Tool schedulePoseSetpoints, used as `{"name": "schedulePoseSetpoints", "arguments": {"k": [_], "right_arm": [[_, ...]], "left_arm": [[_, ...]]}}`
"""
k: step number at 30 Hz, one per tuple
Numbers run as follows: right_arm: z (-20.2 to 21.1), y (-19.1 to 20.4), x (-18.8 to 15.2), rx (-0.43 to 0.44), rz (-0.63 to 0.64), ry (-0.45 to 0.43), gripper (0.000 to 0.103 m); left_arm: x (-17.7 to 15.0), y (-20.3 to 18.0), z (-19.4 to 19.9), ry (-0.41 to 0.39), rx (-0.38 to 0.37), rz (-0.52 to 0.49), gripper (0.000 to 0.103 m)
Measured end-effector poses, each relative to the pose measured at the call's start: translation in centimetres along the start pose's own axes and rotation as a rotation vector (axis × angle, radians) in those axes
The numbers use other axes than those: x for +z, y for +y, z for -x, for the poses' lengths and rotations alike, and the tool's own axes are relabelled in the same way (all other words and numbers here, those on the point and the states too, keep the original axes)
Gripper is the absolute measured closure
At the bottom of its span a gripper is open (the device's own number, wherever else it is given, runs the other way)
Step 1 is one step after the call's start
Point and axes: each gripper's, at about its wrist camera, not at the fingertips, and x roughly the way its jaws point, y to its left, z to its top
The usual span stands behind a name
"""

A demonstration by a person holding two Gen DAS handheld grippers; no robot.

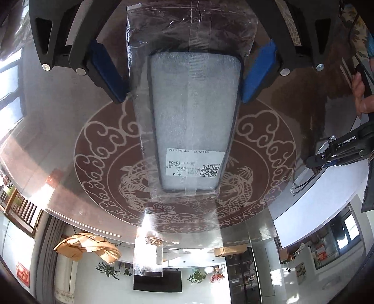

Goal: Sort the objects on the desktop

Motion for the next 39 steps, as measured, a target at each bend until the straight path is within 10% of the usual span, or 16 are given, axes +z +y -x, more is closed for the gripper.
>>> {"name": "schedulePoseSetpoints", "arguments": {"k": [20,22,25,26,39], "right_arm": [[-0.6,0.5,0.3,-0.038,0.016,0.015,0.0],[-0.6,0.5,0.3,-0.039,0.016,0.015,0.0],[-0.5,0.4,0.2,-0.042,0.012,0.013,0.0],[-0.5,0.3,0.2,-0.045,0.012,0.012,0.0],[-0.5,0.4,0.2,-0.048,0.015,0.009,0.0]], "left_arm": [[-0.2,-0.1,0.2,-0.002,0.013,-0.01,0.082],[-0.3,-0.1,0.2,-0.001,0.038,-0.01,0.07],[-0.1,0.1,-0.3,0.03,0.053,0.003,0.013],[0.0,0.0,-0.7,0.049,0.048,-0.003,0.008],[-0.1,-0.3,-0.6,0.093,-0.018,-0.035,0.0]]}}
